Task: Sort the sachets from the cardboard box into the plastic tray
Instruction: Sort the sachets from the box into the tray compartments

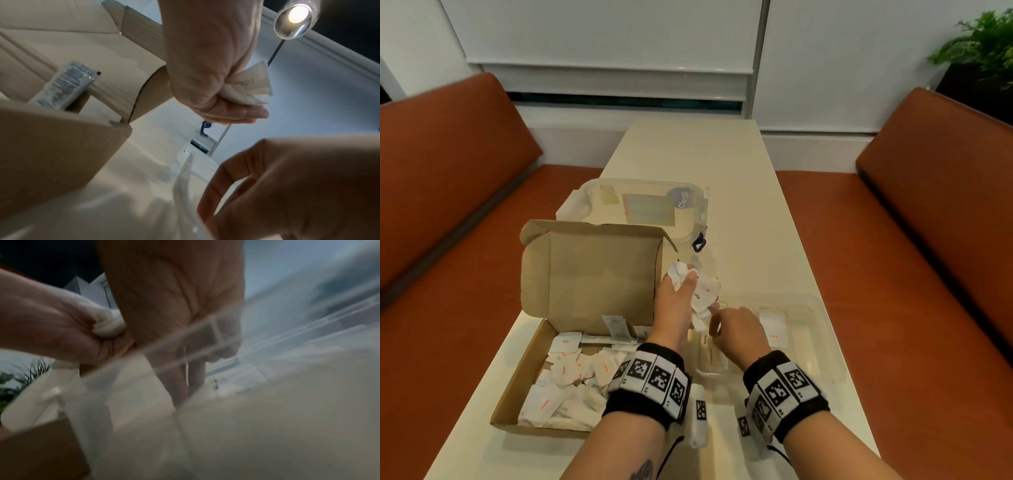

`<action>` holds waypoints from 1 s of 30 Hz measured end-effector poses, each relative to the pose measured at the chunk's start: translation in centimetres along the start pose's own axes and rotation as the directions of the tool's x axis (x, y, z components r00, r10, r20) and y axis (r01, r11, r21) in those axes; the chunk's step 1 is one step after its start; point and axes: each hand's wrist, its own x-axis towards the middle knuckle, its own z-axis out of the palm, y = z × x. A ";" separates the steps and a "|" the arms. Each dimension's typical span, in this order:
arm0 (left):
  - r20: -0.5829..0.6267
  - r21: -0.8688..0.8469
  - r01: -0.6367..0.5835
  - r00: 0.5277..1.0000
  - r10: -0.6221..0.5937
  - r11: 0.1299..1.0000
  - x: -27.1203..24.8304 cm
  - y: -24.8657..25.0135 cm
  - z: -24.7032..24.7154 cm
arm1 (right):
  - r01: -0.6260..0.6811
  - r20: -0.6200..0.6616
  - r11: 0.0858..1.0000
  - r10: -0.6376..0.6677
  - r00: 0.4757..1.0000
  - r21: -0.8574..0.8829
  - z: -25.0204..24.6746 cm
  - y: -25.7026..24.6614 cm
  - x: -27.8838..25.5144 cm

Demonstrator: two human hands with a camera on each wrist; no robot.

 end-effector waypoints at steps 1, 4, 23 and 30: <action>0.003 -0.001 0.001 1.000 -0.001 1.000 -0.1 0.0 0.0 | 0.019 0.014 0.999 -0.019 1.000 -0.043 0.0 0.1 0.0; -0.007 0.015 0.009 1.000 -0.009 1.000 -0.1 -0.3 0.1 | 0.086 0.028 0.986 -0.082 0.996 -0.142 -0.2 0.2 -0.2; -0.006 0.024 0.000 1.000 0.000 1.000 0.0 -1.7 0.4 | 0.079 -0.048 0.989 -0.074 0.996 0.127 -1.5 2.3 -0.7; -0.040 0.069 0.023 0.999 -0.020 0.997 -0.1 -2.9 0.7 | 0.148 -0.312 0.813 0.043 0.949 0.563 -3.3 1.0 -1.6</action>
